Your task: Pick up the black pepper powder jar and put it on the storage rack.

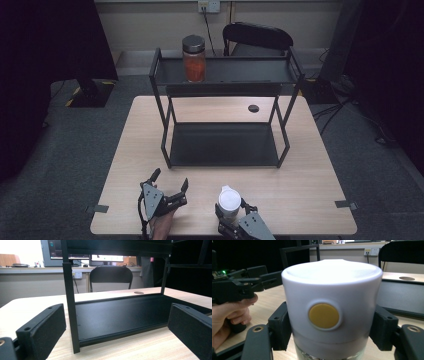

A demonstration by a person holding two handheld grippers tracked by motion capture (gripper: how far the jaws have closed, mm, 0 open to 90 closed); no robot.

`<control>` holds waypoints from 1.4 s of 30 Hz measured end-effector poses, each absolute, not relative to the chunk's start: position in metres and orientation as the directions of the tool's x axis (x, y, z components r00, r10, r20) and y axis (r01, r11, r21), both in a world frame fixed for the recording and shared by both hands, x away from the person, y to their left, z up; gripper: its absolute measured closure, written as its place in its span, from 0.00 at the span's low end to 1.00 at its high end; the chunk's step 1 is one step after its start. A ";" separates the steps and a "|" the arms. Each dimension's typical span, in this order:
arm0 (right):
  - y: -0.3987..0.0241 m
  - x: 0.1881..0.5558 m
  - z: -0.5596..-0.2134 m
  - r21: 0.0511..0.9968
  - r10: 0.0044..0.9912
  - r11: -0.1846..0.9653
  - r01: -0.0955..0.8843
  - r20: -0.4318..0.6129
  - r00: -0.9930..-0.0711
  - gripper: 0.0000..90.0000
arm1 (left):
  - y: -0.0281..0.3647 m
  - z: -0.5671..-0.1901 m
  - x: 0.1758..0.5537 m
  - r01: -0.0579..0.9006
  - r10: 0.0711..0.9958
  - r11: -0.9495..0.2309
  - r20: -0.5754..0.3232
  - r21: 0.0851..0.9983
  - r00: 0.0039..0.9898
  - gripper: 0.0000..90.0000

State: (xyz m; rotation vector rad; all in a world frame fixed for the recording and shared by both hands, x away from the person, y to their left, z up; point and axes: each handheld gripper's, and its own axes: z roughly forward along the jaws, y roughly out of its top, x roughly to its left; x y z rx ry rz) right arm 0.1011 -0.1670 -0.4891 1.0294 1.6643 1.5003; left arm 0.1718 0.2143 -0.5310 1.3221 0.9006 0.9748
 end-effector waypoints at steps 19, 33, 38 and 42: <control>-0.169 0.105 -0.477 0.996 0.885 0.011 0.090 0.032 -0.464 0.33 | 0.214 -0.531 0.172 -0.056 0.937 0.002 0.018 0.998 0.349 0.01; -0.168 0.110 -0.465 0.997 0.884 0.012 0.076 0.025 -0.467 0.33 | 0.214 -0.531 0.172 -0.056 0.937 0.002 0.018 0.998 0.349 0.01; -0.169 0.112 -0.460 0.998 0.881 0.017 0.062 0.015 -0.473 0.33 | 0.214 -0.531 0.172 -0.056 0.937 0.002 0.018 0.998 0.348 0.01; -0.169 0.114 -0.454 0.998 0.878 0.031 0.057 0.000 -0.478 0.33 | 0.214 -0.531 0.172 -0.056 0.937 0.002 0.018 0.998 0.348 0.01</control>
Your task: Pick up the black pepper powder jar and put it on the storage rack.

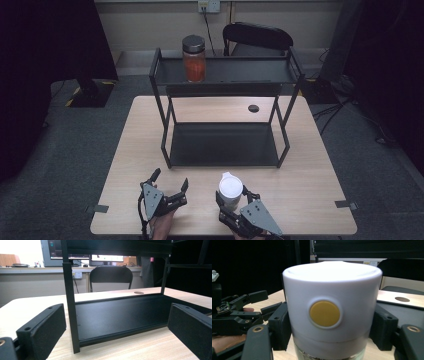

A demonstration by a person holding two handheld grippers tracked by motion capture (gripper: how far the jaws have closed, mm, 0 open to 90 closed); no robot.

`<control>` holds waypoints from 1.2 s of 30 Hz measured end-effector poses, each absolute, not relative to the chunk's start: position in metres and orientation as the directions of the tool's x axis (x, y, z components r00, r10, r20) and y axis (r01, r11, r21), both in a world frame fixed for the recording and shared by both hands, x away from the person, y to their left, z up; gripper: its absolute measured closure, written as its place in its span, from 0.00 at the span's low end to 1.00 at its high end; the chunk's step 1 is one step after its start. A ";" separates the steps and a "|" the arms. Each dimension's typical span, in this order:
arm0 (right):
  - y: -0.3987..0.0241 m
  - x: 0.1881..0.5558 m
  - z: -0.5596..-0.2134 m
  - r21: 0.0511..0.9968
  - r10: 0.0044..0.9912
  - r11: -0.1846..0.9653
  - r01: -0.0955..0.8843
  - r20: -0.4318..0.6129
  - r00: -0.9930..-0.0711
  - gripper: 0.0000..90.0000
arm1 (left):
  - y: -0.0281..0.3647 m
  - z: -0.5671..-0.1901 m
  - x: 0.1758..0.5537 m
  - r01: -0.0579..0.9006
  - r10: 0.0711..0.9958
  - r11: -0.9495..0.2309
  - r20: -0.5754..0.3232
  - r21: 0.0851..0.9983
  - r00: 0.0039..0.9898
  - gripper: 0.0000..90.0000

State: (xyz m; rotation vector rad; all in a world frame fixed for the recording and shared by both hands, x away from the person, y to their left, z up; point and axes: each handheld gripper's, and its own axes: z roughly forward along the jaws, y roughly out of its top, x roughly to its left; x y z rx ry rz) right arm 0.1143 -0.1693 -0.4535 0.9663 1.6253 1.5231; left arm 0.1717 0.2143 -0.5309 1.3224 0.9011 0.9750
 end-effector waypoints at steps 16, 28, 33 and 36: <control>-0.175 0.131 -0.422 0.997 0.869 0.066 0.027 -0.044 -0.492 0.33 | 0.214 -0.531 0.172 -0.056 0.937 0.001 0.018 0.998 0.349 0.01; -0.181 0.145 -0.406 0.999 0.874 0.048 0.004 -0.040 -0.484 0.33 | 0.214 -0.531 0.172 -0.056 0.937 0.002 0.018 0.998 0.348 0.01; -0.183 0.149 -0.400 0.999 0.878 0.036 -0.012 -0.038 -0.477 0.33 | 0.214 -0.531 0.172 -0.056 0.937 0.002 0.018 0.998 0.349 0.01; -0.182 0.152 -0.394 1.000 0.881 0.019 -0.019 -0.026 -0.472 0.33 | 0.214 -0.531 0.172 -0.056 0.937 0.002 0.018 0.998 0.348 0.01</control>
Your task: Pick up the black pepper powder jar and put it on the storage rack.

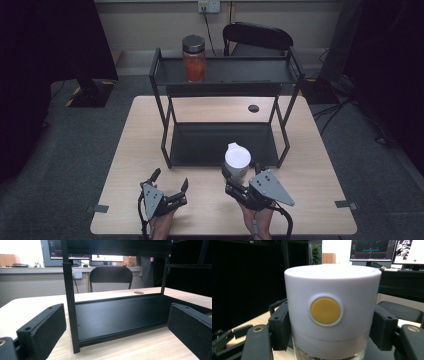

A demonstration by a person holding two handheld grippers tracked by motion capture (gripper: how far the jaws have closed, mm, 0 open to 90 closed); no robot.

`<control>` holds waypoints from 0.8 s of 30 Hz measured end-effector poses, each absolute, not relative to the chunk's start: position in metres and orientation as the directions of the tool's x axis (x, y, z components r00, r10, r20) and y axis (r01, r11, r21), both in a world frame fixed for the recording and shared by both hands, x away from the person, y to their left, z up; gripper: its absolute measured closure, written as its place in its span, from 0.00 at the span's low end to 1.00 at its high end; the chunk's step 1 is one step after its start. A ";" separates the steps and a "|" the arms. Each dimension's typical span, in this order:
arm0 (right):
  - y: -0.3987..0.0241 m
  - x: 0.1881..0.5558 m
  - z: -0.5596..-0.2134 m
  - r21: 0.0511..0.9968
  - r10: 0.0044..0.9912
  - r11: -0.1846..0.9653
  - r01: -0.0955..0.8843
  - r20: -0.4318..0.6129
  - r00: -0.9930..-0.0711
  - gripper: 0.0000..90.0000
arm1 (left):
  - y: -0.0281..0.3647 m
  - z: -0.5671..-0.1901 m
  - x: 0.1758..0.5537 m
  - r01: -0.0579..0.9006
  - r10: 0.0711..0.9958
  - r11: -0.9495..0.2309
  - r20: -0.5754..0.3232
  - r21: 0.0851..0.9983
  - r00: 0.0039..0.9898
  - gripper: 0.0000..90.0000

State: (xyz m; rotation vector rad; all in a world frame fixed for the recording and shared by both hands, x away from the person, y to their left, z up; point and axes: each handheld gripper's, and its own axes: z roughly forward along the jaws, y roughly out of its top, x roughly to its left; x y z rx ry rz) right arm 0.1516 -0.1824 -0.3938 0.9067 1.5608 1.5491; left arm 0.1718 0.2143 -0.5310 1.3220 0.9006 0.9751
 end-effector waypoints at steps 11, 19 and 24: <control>-0.180 0.164 -0.364 0.996 0.883 0.030 -0.081 -0.065 -0.465 0.33 | 0.214 -0.531 0.172 -0.056 0.937 0.002 0.018 0.998 0.348 0.01; -0.181 0.176 -0.346 0.994 0.885 0.029 -0.110 -0.077 -0.459 0.33 | 0.214 -0.531 0.172 -0.056 0.937 0.001 0.018 0.998 0.348 0.01; -0.183 0.184 -0.332 0.994 0.884 0.028 -0.108 -0.075 -0.461 0.33 | 0.214 -0.531 0.172 -0.056 0.938 0.002 0.018 0.998 0.347 0.01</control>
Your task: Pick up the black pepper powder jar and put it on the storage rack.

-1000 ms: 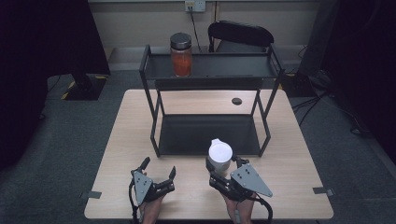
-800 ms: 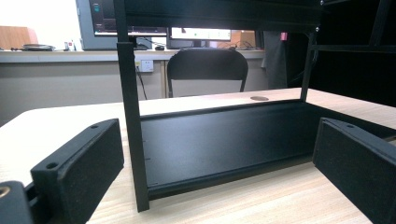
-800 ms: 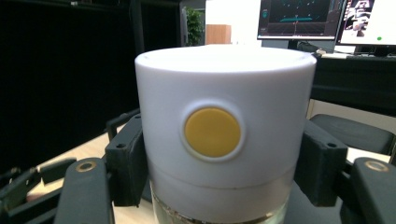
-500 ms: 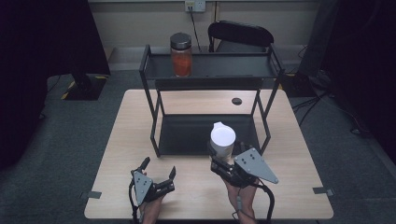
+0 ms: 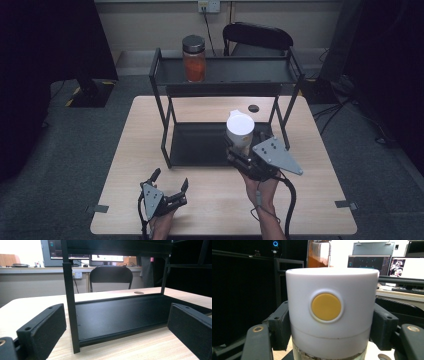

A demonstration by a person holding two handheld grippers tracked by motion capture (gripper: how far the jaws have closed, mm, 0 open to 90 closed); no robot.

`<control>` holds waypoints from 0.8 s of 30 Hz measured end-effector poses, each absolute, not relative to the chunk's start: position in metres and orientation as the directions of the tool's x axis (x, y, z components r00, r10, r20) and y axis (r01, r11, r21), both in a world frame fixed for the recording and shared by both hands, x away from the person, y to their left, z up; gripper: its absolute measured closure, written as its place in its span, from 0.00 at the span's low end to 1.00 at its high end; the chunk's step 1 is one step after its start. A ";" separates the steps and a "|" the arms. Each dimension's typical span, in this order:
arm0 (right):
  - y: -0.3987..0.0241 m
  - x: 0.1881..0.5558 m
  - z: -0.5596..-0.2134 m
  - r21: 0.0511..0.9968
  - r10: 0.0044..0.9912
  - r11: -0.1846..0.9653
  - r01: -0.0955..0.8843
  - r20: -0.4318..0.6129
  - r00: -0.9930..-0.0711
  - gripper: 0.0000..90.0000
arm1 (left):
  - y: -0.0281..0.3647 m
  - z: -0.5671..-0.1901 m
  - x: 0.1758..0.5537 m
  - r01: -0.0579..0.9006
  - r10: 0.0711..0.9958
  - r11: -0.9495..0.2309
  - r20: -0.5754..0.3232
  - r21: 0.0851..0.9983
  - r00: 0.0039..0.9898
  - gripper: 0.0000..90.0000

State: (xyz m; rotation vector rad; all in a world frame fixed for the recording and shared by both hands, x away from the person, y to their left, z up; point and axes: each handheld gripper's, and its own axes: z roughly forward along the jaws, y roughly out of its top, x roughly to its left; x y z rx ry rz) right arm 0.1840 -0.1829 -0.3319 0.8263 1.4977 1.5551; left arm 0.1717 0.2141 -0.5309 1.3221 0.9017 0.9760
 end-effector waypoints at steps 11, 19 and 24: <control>-0.184 0.207 -0.294 0.991 0.888 0.030 -0.134 -0.088 -0.451 0.33 | 0.213 -0.531 0.171 -0.056 0.939 0.002 0.017 0.998 0.343 0.01; -0.179 0.228 -0.274 0.992 0.895 0.026 -0.124 -0.079 -0.439 0.33 | 0.213 -0.531 0.171 -0.056 0.940 0.002 0.017 0.998 0.342 0.01; -0.175 0.240 -0.261 0.992 0.898 0.022 -0.121 -0.073 -0.435 0.33 | 0.213 -0.531 0.171 -0.056 0.940 0.002 0.017 0.998 0.341 0.01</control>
